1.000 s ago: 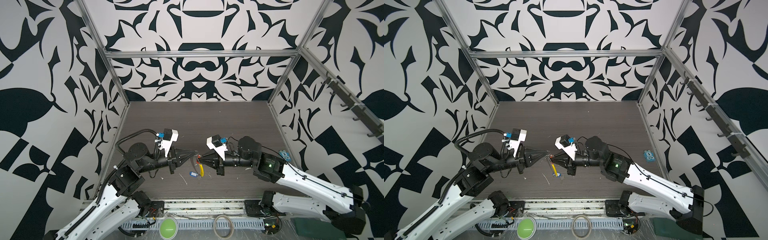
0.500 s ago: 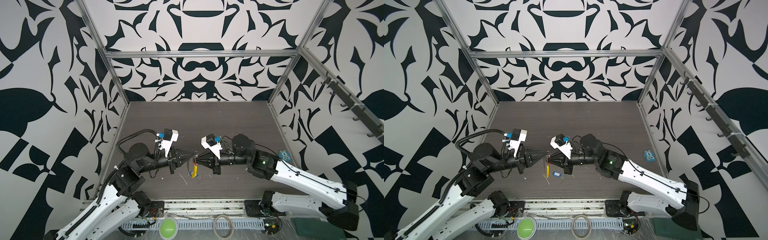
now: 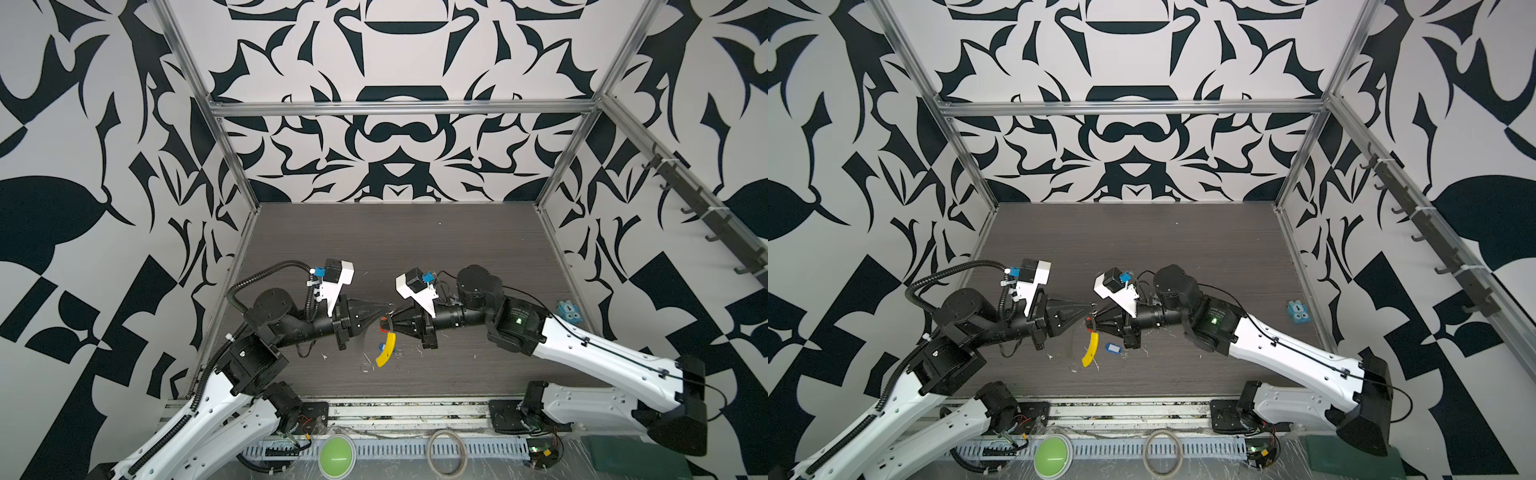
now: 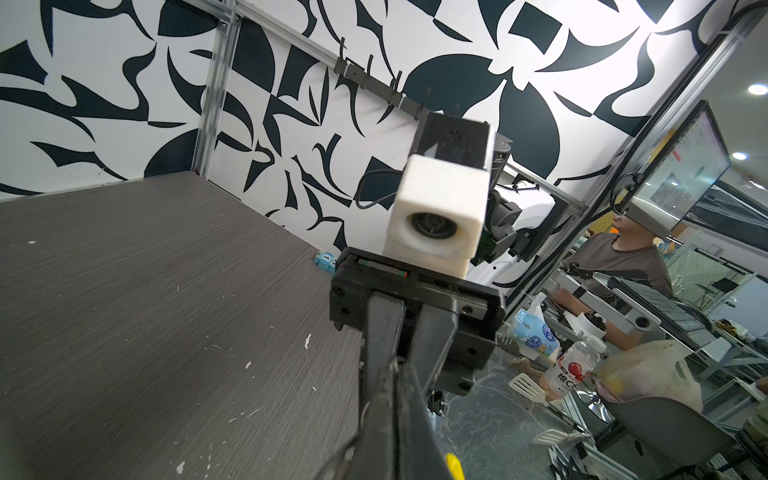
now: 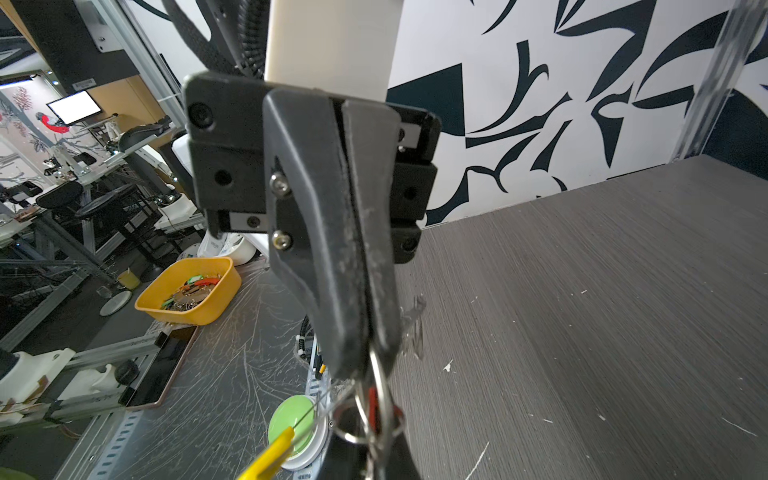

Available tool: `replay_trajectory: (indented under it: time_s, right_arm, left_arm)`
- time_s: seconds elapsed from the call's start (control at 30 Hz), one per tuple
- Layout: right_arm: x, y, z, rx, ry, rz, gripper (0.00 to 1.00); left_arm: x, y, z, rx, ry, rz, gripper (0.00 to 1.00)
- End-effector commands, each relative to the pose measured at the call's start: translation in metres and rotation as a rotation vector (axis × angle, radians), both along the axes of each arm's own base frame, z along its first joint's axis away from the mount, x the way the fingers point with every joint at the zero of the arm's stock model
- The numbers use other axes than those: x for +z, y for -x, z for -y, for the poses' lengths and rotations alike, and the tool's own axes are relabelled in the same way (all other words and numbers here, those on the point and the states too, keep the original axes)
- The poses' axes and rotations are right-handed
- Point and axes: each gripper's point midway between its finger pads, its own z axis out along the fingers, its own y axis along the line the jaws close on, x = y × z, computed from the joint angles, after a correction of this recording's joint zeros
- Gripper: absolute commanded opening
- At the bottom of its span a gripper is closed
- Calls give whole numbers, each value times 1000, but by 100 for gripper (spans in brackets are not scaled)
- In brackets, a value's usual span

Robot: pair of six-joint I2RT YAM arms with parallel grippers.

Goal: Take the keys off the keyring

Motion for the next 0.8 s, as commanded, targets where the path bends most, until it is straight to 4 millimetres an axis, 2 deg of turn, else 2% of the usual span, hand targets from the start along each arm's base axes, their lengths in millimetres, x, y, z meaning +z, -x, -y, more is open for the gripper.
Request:
replay_trajectory:
  time_s: [0.0,0.2,0.23,0.37,0.5,0.67,0.77]
  right_arm:
    - [8,9,-4,52,-18,-10,0]
    - [8,3,5,-19,-3,10,0]
    - [11,2,8,-34,-10,19,3]
    - [18,3,17,-59,-23,33,29]
    - [23,3,27,-91,-20,52,42]
    - [37,0,46,-171,-59,105,46]
    - [57,-3,53,-210,-124,134,46]
  left_arm:
    - [25,6,-3,-14,79,78,0]
    - [24,10,-5,-20,67,82,0]
    - [24,10,-5,-21,64,82,0]
    - [22,12,-5,-30,63,80,0]
    - [21,14,-6,-39,65,84,0]
    - [19,16,-7,-39,71,92,0]
    - [20,16,-8,-40,87,99,0]
